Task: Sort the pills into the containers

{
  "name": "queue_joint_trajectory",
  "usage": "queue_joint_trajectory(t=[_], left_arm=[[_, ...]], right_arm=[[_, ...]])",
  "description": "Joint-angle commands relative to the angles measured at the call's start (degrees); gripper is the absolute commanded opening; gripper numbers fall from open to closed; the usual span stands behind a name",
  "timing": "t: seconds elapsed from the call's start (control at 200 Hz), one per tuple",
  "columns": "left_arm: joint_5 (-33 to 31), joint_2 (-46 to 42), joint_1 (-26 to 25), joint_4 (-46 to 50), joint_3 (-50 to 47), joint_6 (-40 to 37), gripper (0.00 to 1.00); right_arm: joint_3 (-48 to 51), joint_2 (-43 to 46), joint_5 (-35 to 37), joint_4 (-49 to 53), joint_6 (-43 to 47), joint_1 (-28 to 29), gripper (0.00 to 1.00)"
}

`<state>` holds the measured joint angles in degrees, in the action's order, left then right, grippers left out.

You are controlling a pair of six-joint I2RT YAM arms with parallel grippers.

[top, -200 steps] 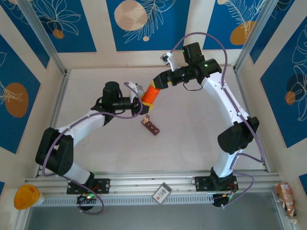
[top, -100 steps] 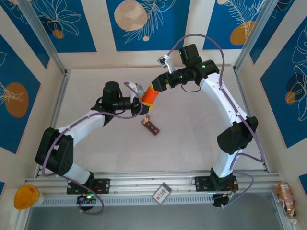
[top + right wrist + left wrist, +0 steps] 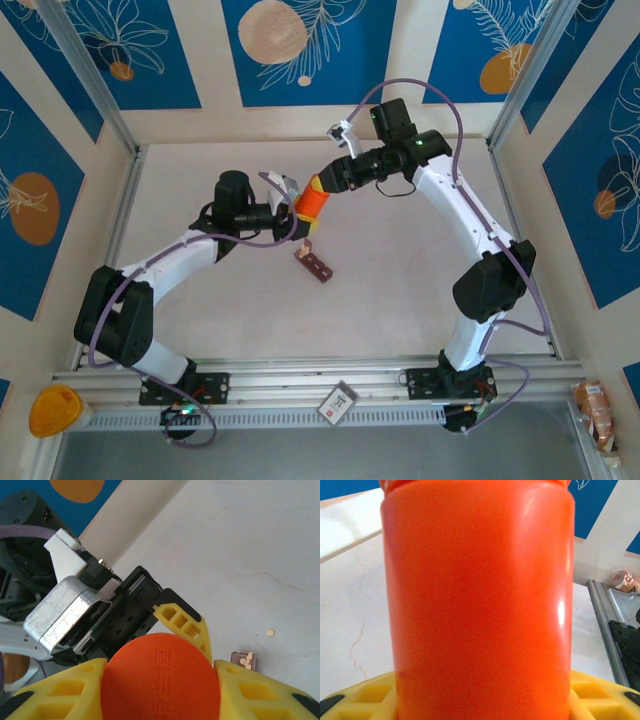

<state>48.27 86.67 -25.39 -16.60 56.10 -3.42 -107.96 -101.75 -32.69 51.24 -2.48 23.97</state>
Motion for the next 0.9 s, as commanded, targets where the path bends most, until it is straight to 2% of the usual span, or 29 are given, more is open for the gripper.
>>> queue_joint_trajectory(t=[0.0,0.115,0.18,0.315,0.485,0.565,0.73,0.895], left_arm=[[-0.29,-1.77,-0.27,-4.96,1.47,-0.41,0.00],[-5.22,-2.72,-1.12,-6.08,0.55,-2.02,0.00],[-8.20,-3.23,-1.59,-8.18,-0.72,-2.79,0.00],[-10.46,-3.49,-2.10,-9.41,-1.45,-2.92,0.00],[-10.21,-2.57,-2.11,-10.15,-1.85,-2.13,0.00],[-10.21,-2.26,-2.11,-10.47,-2.04,-1.85,0.00],[-10.39,-1.46,-2.04,-12.76,-3.27,-0.87,0.00],[-9.23,-0.31,-2.01,-13.45,-2.80,-0.03,0.00]], right_arm=[[3.42,1.53,3.44,-1.65,-6.85,1.53,0.39],[4.97,2.13,12.94,-2.98,-16.25,4.59,0.39],[7.47,2.78,14.89,-5.58,-20.97,5.67,0.39],[12.10,4.15,16.92,-10.76,-25.58,6.97,0.39],[12.51,4.26,13.72,-12.14,-26.88,5.21,0.43],[11.66,4.65,11.98,-12.17,-26.88,3.56,0.51],[11.48,8.16,7.31,-14.33,-26.58,-0.87,0.78],[14.15,13.53,6.70,-15.95,-23.07,-3.04,0.87]])
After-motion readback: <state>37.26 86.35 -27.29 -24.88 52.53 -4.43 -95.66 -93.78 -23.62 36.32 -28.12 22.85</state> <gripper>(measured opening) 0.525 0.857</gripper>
